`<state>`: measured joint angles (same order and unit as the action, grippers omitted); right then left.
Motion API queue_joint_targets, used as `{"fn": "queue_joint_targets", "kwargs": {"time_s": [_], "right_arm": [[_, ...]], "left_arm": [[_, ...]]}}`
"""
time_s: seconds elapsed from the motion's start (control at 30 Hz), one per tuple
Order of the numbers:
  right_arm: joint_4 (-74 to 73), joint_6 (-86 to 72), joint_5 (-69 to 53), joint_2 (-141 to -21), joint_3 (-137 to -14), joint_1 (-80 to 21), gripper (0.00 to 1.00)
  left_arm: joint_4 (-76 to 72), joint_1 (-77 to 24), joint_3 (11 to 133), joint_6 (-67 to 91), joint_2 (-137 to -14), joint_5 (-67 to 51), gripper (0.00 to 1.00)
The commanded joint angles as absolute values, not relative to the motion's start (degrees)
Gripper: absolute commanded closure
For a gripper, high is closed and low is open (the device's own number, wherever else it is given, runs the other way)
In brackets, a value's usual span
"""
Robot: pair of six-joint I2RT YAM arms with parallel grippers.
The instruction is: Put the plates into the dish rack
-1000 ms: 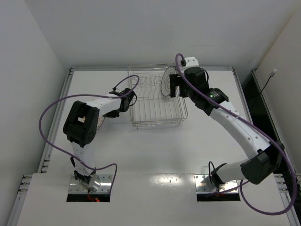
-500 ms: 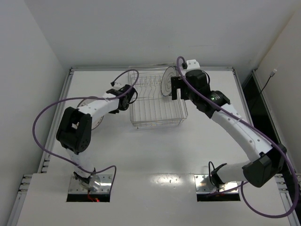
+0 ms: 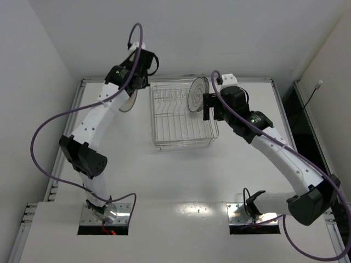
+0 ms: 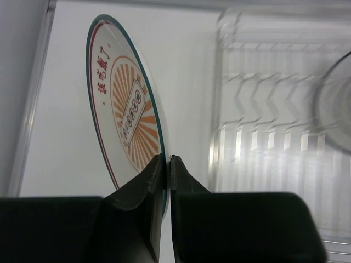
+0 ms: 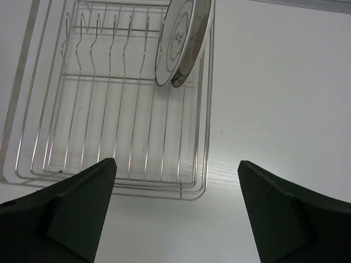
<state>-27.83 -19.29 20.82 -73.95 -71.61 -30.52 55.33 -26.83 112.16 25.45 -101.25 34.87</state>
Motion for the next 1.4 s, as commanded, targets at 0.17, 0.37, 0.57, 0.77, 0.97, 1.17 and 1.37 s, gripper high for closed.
{"fn": "queue_joint_targets", "kwargs": {"time_s": [0.17,0.37,0.57,0.77,0.97,1.17,1.37], "right_arm": [[-26.2,-24.87,19.6,-65.66,-64.34,-30.5,0.09],[-25.66,-26.28,20.13,-60.04,-58.89,-30.5,0.09],[-26.89,-25.14,24.07,-56.95,-57.83,-30.5,0.06],[-27.42,-24.08,24.61,-55.9,-56.69,-29.97,0.06],[-27.95,-24.08,24.09,-55.37,-54.93,-29.97,0.06],[-26.81,-23.56,22.86,-55.37,-53.7,-29.97,0.05],[-25.67,-23.03,21.8,-57.21,-53.7,-29.97,0.05]], "left_arm": [[53.66,-27.43,132.23,24.34,-106.63,15.52,1.0],[39.49,-27.95,123.32,27.33,-104.85,5.21,1.0],[29.56,-30.32,122.61,28.38,-108.37,1.32,1.0],[21.01,-31.46,121.38,31.46,-111.45,-1.22,1.0],[12.32,-31.46,114.97,35.41,-113.21,-1.85,1.0],[4.23,-31.99,109.43,37.62,-112.59,-0.53,1.0],[-3.51,-31.99,104.6,41.04,-111.97,-2.37,1.0]]}}
